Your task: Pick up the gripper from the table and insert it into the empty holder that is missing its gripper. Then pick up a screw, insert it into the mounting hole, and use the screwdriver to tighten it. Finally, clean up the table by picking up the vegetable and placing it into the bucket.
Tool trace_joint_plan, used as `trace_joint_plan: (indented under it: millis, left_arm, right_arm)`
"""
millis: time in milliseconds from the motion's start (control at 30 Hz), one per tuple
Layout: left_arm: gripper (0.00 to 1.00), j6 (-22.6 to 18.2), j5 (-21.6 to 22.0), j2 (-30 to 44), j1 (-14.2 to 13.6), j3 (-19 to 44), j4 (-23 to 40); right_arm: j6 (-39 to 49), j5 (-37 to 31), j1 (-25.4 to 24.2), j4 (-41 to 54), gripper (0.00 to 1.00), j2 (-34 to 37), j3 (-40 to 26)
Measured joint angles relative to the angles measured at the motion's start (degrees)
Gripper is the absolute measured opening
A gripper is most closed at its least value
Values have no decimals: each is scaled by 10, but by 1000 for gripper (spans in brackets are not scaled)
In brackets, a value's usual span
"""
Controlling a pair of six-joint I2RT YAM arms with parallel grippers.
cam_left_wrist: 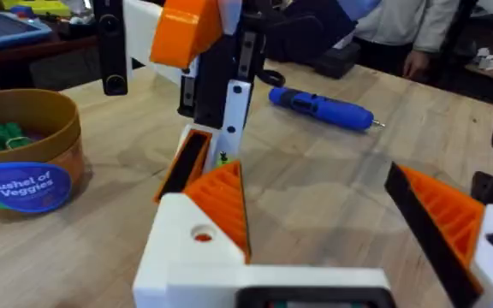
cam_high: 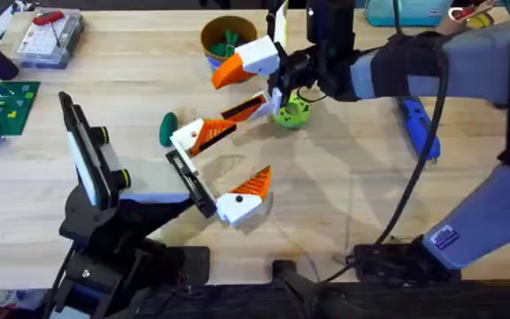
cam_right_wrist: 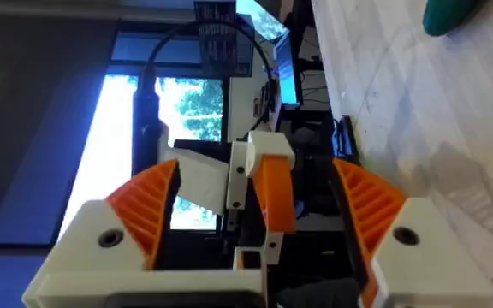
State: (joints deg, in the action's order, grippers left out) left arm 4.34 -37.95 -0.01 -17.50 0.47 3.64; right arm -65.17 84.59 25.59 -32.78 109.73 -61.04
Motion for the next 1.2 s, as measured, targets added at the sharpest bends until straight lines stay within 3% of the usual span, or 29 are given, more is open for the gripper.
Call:
trace_joint_plan:
  millis: [300,533,700,1033,1200]
  left_arm:
    - [992,0,0,0,0,0,0]
    - [992,0,0,0,0,0,0]
    - [992,0,0,0,0,0,0]
    - [992,0,0,0,0,0,0]
    - [992,0,0,0,0,0,0]
  right_arm:
    - [10,-4,-55,18,996,-35,1]
    - [111,-67,-65,221,996,-150,-1]
    - [218,-134,-58,376,996,-182,1]
    - [283,-168,-39,377,996,-182,30]
    - [263,-162,-19,277,996,-182,62]
